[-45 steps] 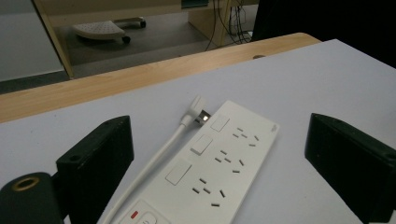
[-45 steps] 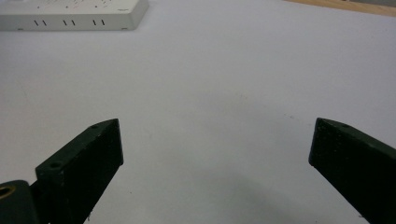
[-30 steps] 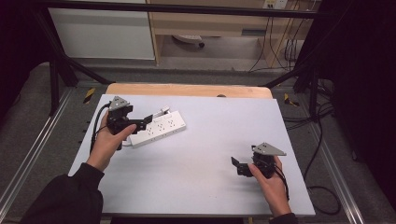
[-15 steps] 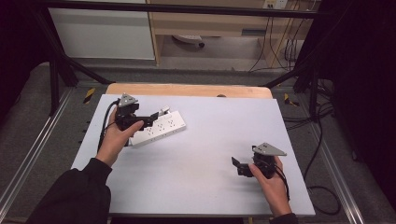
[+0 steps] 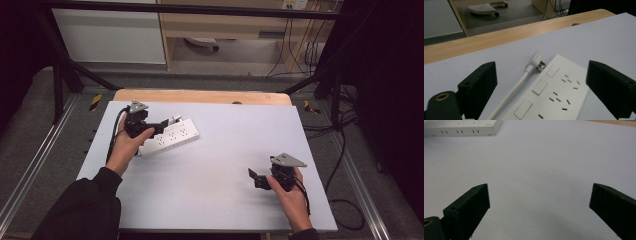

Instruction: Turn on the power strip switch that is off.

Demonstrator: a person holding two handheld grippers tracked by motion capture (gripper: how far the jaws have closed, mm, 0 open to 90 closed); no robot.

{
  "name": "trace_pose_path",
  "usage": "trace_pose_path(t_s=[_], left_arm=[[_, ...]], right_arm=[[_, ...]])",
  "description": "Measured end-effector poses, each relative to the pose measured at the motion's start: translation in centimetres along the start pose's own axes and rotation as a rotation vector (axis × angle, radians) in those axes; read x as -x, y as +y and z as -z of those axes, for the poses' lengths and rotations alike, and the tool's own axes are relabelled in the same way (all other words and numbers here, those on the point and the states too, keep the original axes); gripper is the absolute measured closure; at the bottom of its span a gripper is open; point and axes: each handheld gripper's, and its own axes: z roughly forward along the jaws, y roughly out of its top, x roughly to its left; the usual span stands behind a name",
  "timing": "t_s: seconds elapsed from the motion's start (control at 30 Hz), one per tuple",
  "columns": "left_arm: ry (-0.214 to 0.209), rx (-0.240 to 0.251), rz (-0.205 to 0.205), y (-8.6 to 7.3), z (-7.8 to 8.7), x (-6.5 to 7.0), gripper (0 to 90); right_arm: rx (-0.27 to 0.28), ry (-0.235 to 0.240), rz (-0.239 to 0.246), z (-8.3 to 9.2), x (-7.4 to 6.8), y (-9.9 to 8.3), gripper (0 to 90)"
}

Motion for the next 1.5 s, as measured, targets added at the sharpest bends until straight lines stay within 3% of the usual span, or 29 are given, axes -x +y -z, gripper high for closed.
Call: trace_pose_path(t_s=[0.3, 0.57, 0.93, 1.07, 1.27, 1.5], left_arm=[[0.023, -0.006, -0.001, -0.2, -0.7, -0.3, 11.0], [0.024, -0.029, 0.0, -0.4, -1.4, 0.0, 11.4], [0.017, -0.02, -0.004, -0.5, -2.1, 0.3, 16.9], [0.016, -0.015, -0.025, -0.6, -2.6, 0.3, 21.9], [0.025, -0.006, -0.012, -0.7, -3.0, 0.1, 26.7], [0.037, -0.005, 0.02, -0.8, -3.2, -0.5, 40.9]], right_arm=[[0.002, -0.001, 0.003, 0.0, 0.1, 0.0, 3.4], [-0.001, 0.001, -0.002, 0.1, 0.1, 0.0, 3.3], [-0.001, 0.002, 0.0, 0.1, 0.1, 0.0, 3.3], [-0.002, 0.004, 0.0, 0.2, 0.1, -0.1, 3.2], [-0.005, 0.006, -0.005, 0.2, 0.1, -0.1, 3.1], [-0.008, 0.003, -0.006, 0.2, 0.1, -0.1, 3.1]])
